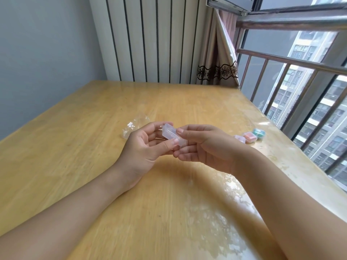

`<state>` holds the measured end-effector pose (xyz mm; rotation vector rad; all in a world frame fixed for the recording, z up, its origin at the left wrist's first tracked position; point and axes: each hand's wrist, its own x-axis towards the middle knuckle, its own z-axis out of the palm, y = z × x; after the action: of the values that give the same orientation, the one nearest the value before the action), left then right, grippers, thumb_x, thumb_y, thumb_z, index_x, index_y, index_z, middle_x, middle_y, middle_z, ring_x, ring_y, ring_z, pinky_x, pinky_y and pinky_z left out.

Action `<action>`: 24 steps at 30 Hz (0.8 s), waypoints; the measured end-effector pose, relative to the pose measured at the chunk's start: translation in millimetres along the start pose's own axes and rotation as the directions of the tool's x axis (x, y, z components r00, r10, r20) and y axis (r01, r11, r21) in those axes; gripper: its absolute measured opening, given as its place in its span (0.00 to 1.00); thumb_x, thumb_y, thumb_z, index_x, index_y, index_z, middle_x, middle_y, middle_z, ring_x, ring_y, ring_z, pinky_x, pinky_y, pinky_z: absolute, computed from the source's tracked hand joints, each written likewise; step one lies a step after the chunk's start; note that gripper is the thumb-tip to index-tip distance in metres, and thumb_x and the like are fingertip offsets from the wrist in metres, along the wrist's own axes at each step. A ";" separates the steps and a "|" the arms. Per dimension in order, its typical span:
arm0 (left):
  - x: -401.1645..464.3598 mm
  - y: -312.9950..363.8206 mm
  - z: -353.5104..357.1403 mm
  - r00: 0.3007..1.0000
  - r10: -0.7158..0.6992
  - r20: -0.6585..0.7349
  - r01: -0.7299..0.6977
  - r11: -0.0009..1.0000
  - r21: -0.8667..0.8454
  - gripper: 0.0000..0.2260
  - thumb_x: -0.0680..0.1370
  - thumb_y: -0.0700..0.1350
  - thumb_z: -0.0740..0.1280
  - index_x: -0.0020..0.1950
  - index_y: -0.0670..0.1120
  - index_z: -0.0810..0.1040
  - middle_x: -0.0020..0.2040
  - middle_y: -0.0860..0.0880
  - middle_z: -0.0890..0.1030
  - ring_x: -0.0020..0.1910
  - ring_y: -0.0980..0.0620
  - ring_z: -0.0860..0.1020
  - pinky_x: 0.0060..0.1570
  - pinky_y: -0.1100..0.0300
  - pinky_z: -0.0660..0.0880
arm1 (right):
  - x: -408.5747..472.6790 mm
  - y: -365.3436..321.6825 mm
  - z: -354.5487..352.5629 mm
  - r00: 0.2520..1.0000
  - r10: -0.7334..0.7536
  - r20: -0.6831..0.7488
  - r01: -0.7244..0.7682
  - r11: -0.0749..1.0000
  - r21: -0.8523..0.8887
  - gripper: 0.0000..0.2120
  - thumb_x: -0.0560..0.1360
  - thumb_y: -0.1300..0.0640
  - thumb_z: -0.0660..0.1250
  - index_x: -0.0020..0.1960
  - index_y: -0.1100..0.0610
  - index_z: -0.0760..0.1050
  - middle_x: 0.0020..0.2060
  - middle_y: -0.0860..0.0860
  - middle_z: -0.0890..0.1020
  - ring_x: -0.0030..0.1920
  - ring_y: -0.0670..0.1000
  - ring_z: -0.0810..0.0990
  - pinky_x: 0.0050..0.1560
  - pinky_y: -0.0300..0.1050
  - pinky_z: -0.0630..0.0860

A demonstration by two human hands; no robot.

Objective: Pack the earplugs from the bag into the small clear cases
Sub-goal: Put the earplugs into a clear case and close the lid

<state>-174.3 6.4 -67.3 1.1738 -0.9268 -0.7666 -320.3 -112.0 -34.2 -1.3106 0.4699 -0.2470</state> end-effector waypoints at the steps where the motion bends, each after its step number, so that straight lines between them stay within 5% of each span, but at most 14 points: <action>1: 0.2 -1.0 0.4 1.000 0.009 -0.002 -0.009 1.000 0.008 0.24 0.69 0.43 0.75 0.64 0.45 0.79 0.54 0.38 0.85 0.48 0.45 0.85 0.50 0.55 0.82 | 0.2 0.6 -1.1 1.000 0.002 -0.003 -0.002 1.000 -0.011 0.11 0.80 0.57 0.67 0.57 0.63 0.79 0.42 0.60 0.83 0.40 0.53 0.84 0.44 0.42 0.84; 6: 2.8 -4.4 -1.6 0.998 0.068 -0.003 -0.067 0.988 0.141 0.24 0.70 0.45 0.77 0.66 0.50 0.79 0.58 0.42 0.84 0.54 0.46 0.83 0.58 0.55 0.80 | 1.3 2.7 -2.5 0.997 -0.045 -0.055 0.030 0.968 -0.250 0.12 0.82 0.55 0.64 0.55 0.62 0.83 0.43 0.50 0.84 0.46 0.51 0.79 0.54 0.48 0.80; 10: -0.3 -1.0 0.8 0.987 0.162 0.013 -0.158 0.939 0.307 0.27 0.72 0.48 0.75 0.70 0.50 0.76 0.58 0.52 0.84 0.56 0.60 0.82 0.53 0.68 0.77 | -2.6 -2.7 -1.1 0.994 -0.106 -0.029 0.089 0.933 -0.350 0.13 0.82 0.56 0.64 0.58 0.64 0.82 0.45 0.54 0.83 0.45 0.53 0.80 0.52 0.48 0.81; 16: -5.1 5.1 5.0 0.926 0.376 0.021 -0.321 0.757 0.569 0.29 0.73 0.45 0.74 0.73 0.46 0.73 0.54 0.64 0.78 0.52 0.64 0.83 0.46 0.73 0.78 | -5.4 -5.0 7.3 0.945 -0.318 -0.073 0.218 0.782 -0.583 0.15 0.78 0.56 0.72 0.63 0.58 0.81 0.44 0.57 0.88 0.47 0.58 0.87 0.53 0.56 0.84; 20: -7.4 5.3 6.3 0.918 0.396 0.033 -0.347 0.756 0.555 0.32 0.66 0.54 0.73 0.68 0.43 0.79 0.50 0.63 0.81 0.47 0.63 0.84 0.46 0.70 0.80 | -7.0 0.0 17.4 0.914 -0.404 -0.040 0.231 0.600 -0.766 0.08 0.78 0.53 0.68 0.50 0.55 0.84 0.35 0.51 0.87 0.37 0.54 0.85 0.38 0.52 0.82; 22: -6.7 3.4 6.1 0.912 0.405 0.057 -0.363 0.736 0.572 0.29 0.65 0.49 0.75 0.65 0.43 0.80 0.47 0.65 0.81 0.47 0.63 0.84 0.45 0.72 0.79 | -7.0 3.6 24.0 0.882 -0.470 -0.031 0.223 0.475 -0.851 0.12 0.78 0.51 0.65 0.37 0.51 0.80 0.26 0.45 0.80 0.27 0.50 0.75 0.27 0.45 0.71; 24: -5.1 1.3 4.8 0.908 0.412 0.076 -0.372 0.708 0.601 0.27 0.64 0.44 0.76 0.63 0.43 0.82 0.44 0.66 0.81 0.46 0.62 0.84 0.43 0.73 0.79 | -5.9 4.8 29.9 0.874 -0.486 -0.012 0.208 0.396 -0.894 0.15 0.77 0.53 0.64 0.32 0.51 0.72 0.22 0.46 0.72 0.25 0.48 0.66 0.26 0.38 0.63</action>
<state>-180.8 9.2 -66.5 1.4673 -1.3724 -0.0598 -312.0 -82.3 -32.2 -2.4612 0.5741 -0.6111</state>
